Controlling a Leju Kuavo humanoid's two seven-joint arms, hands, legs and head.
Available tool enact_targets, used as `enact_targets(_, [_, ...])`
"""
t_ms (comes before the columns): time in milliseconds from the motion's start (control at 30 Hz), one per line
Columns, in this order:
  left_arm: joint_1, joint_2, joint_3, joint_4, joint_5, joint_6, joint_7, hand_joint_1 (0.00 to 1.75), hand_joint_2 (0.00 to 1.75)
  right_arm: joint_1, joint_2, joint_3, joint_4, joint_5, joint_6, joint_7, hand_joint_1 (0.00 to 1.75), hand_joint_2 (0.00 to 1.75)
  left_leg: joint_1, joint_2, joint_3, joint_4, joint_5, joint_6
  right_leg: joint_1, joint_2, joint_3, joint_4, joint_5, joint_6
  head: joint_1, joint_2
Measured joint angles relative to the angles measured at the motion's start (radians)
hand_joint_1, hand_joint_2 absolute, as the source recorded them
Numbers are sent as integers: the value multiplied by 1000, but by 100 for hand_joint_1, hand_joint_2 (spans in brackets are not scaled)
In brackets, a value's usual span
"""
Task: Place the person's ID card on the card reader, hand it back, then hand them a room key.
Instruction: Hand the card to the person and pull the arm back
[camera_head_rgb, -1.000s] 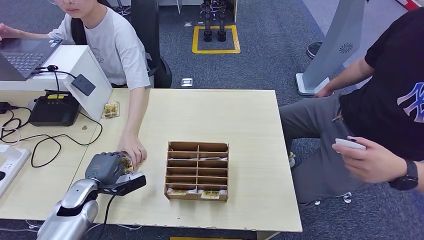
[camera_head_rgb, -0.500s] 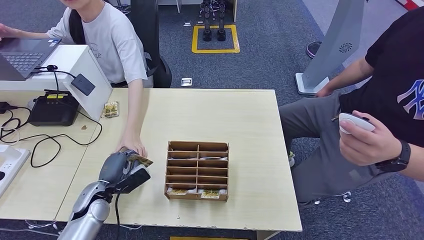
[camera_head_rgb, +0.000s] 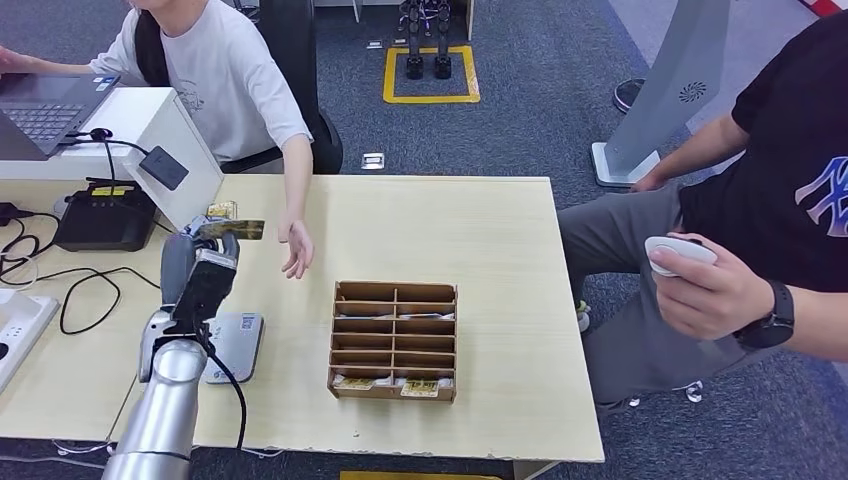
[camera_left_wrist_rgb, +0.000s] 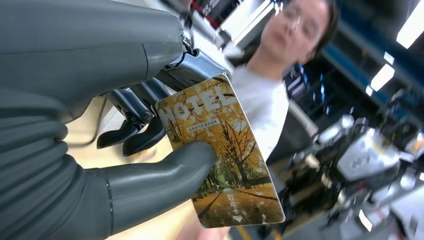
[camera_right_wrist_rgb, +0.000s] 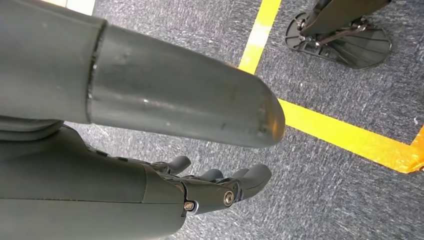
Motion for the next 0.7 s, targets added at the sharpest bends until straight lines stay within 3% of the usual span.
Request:
enact_targets(233, [-94, -20, 84, 10, -92, 81, -19, 175, 175, -8, 9, 1, -1, 20, 4, 14, 0, 0, 0, 0, 0, 0, 1, 0, 0, 0, 0, 0, 0, 0, 0, 0])
enact_targets(400, [-118, -22, 105, 37, -212, 164, -21, 175, 175, -10, 13, 1, -2, 32, 7, 13, 0, 0, 0, 0, -1, 0, 0, 0, 0, 0, -1, 0, 0, 0, 0, 0])
enact_targets(567, [-127, -24, 114, 60, -225, 165, -24, 175, 175, -12, 16, 1, -2, 33, 8, 11, 0, 0, 0, 1, -1, 0, 0, 0, 0, 1, -1, 0, 0, 0, 0, 0])
enact_targets(700, [-132, -28, 116, 67, -207, 138, -30, 0, 175, -12, 16, 1, -2, 36, 8, 12, 0, 0, 0, 1, -1, 0, 0, 0, 0, 1, -1, 0, 0, 0, 0, 0])
